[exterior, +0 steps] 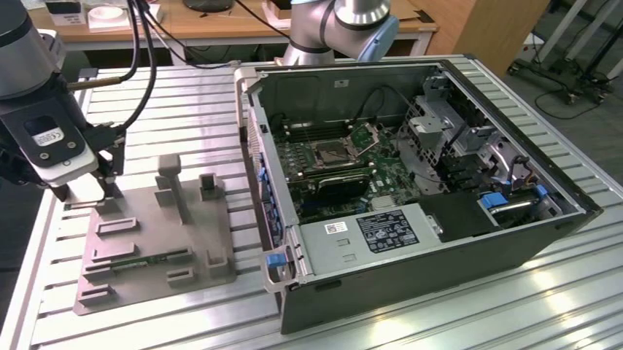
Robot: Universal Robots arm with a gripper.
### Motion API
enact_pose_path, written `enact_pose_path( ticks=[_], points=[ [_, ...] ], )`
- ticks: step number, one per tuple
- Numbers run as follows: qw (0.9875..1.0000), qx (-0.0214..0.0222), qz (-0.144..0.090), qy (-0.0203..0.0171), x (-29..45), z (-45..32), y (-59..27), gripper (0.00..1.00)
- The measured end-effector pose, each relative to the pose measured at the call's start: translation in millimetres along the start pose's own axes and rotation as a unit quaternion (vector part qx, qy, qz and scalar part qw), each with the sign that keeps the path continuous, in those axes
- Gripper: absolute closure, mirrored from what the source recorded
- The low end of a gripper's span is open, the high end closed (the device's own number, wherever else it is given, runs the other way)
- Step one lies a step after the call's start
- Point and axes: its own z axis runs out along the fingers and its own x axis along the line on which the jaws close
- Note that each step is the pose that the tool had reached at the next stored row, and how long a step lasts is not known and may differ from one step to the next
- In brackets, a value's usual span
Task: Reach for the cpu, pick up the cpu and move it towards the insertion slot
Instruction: 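Pick up the cpu and move it towards the insertion slot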
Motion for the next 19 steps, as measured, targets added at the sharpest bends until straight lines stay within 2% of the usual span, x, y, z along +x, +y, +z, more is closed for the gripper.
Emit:
enact_pose_path(
  ticks=[4, 19],
  points=[
    [1.0000, 0.0000, 0.000, 0.0000, 0.0, -3.1, 0.2, 0.46],
    [1.0000, -0.0001, 0.000, 0.0001, 0.0, -6.8, 0.5, 0.46]
  ],
)
